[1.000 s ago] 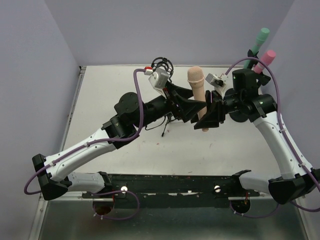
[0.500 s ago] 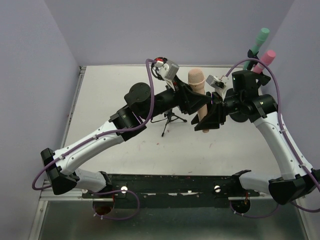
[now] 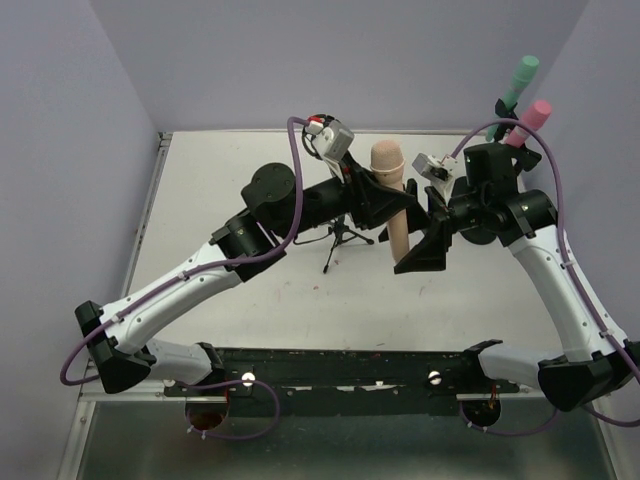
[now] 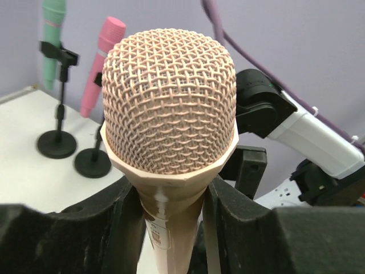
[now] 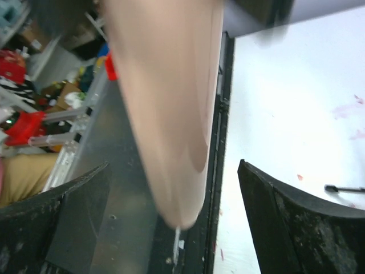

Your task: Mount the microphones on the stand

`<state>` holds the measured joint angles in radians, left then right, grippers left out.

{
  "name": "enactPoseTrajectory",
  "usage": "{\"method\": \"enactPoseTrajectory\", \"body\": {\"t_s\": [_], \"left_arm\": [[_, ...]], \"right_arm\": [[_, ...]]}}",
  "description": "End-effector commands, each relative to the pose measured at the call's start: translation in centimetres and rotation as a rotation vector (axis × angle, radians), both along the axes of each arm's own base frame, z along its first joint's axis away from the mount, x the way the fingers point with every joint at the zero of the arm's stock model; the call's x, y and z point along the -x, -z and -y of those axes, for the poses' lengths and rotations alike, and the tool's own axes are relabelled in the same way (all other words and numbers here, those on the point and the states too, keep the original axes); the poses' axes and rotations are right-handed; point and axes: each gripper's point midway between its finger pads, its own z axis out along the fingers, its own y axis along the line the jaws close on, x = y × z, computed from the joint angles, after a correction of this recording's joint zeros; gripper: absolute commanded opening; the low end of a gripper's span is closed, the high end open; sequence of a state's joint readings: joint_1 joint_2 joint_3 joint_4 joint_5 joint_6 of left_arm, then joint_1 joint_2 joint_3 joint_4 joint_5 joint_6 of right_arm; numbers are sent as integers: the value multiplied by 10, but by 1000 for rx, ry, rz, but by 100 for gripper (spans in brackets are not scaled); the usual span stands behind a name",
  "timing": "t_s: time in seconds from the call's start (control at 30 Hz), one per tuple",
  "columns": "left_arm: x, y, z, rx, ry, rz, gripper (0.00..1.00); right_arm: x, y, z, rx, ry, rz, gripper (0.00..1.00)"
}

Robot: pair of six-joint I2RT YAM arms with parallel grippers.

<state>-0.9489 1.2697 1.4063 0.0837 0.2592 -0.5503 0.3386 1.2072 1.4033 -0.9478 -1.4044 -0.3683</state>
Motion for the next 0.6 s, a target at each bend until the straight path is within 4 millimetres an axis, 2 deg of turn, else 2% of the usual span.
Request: {"method": "enactPoseTrajectory", "body": {"t_s": [0.0, 0.13, 0.27, 0.4, 0.57], "left_arm": [[7, -22, -61, -76, -74, 139, 0], [-5, -33, -103, -205, -207, 214, 0], [-26, -60, -124, -308, -354, 324, 0], [-58, -85, -125, -356, -475, 429, 0], [-98, -103, -107, -362, -551, 513, 0]], "right_arm": [[-9, 19, 12, 115, 121, 133, 100], [-22, 53, 26, 187, 221, 187, 100], [-33, 94, 36, 207, 275, 185, 100], [-44, 125, 44, 222, 317, 183, 100], [-47, 149, 48, 236, 334, 192, 100]]}}
